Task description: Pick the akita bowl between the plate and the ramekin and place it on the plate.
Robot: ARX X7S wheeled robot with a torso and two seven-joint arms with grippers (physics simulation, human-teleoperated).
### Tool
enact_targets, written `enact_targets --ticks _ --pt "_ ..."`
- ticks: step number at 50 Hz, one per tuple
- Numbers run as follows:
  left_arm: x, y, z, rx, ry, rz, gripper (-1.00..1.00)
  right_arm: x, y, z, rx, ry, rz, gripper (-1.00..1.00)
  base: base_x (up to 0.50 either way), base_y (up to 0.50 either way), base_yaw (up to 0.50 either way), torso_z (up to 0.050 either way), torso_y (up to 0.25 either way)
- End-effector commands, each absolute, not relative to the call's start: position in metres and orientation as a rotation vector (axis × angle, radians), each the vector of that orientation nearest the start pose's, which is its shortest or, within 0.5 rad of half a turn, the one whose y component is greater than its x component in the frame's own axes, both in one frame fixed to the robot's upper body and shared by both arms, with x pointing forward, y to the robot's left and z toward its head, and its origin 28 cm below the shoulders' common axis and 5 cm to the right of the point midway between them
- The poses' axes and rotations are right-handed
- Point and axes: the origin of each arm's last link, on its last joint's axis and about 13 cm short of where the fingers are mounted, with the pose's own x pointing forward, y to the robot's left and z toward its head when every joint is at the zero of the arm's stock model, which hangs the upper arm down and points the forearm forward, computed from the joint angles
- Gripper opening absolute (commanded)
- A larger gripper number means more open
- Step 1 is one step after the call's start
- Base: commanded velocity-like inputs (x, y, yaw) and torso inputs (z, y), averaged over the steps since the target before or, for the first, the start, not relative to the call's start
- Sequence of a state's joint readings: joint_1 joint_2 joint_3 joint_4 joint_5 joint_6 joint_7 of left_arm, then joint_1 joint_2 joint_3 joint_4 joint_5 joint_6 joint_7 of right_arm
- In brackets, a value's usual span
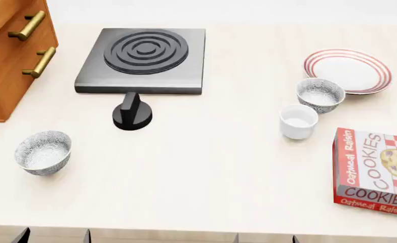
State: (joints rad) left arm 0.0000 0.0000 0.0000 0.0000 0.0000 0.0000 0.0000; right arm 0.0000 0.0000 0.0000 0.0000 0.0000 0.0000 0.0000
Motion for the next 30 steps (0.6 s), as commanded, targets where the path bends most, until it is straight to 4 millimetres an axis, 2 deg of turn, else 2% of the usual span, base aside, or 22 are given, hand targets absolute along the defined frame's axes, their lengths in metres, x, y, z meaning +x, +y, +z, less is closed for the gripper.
enact_targets --ticks 1,19,30 --pt "0.2119 0.2050 0.0124 -0.004 0.001 0.002 1.00 0.2107 -0.0955 0.0128 -0.014 0.013 0.000 1.00 0.00 0.00 0.00 0.000 0.000" --pt "0.2112 0.2043 0.0131 0.023 -0.009 0.000 1.00 0.2110 -0.0959 0.0115 -0.019 0.012 0.005 1.00 0.00 0.00 0.00 0.000 0.000" --pt "0.2135 0.2066 0.0173 -0.031 -0.004 0.010 1.00 0.2109 -0.0955 0.0112 -0.018 0.018 0.007 1.00 0.00 0.00 0.00 0.000 0.000"
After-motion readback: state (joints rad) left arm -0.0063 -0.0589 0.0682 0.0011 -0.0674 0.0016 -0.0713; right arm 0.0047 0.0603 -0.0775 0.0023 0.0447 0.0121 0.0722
